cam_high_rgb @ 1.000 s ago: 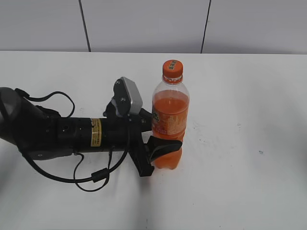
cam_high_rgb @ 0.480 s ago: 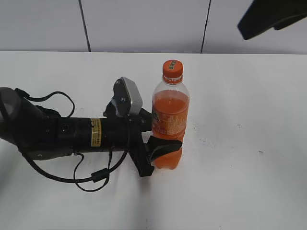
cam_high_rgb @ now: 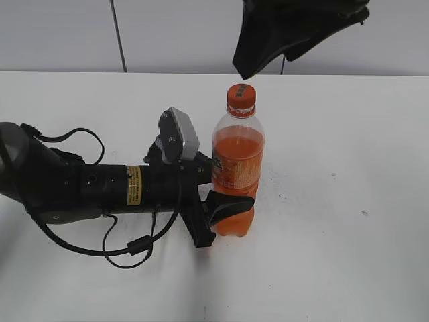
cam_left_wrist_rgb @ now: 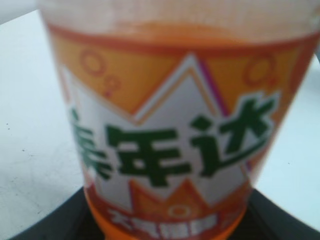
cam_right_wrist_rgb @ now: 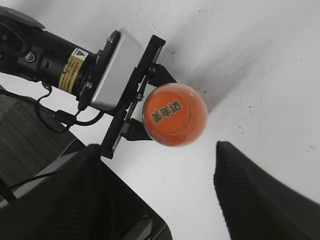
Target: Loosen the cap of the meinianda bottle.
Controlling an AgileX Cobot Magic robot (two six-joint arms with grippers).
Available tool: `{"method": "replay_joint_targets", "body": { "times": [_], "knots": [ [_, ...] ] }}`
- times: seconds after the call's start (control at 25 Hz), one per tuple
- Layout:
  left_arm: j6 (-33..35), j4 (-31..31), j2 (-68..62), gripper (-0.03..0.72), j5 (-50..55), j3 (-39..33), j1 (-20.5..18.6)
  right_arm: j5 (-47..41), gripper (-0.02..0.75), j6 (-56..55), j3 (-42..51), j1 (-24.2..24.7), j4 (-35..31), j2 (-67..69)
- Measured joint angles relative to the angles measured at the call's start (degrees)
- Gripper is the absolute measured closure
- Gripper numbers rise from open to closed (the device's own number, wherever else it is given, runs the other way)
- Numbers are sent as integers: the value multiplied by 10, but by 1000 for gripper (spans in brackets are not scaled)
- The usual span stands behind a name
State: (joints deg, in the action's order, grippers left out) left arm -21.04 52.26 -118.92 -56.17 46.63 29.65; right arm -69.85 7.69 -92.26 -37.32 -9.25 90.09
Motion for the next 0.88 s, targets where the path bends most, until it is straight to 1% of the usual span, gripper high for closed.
{"method": "replay_joint_targets", "body": {
  "times": [0.12, 0.24, 0.48, 0.88],
  "knots": [
    [0, 0, 0, 297, 0, 0, 0, 0, 216, -9, -9, -25, 39, 18],
    [0, 0, 0, 297, 0, 0, 0, 0, 216, -13, -10, -40, 60, 38],
    [0, 0, 0, 297, 0, 0, 0, 0, 216, -15, -11, -42, 71, 60],
    [0, 0, 0, 297, 0, 0, 0, 8, 216, -15, -11, -42, 71, 63]
  ]
}}
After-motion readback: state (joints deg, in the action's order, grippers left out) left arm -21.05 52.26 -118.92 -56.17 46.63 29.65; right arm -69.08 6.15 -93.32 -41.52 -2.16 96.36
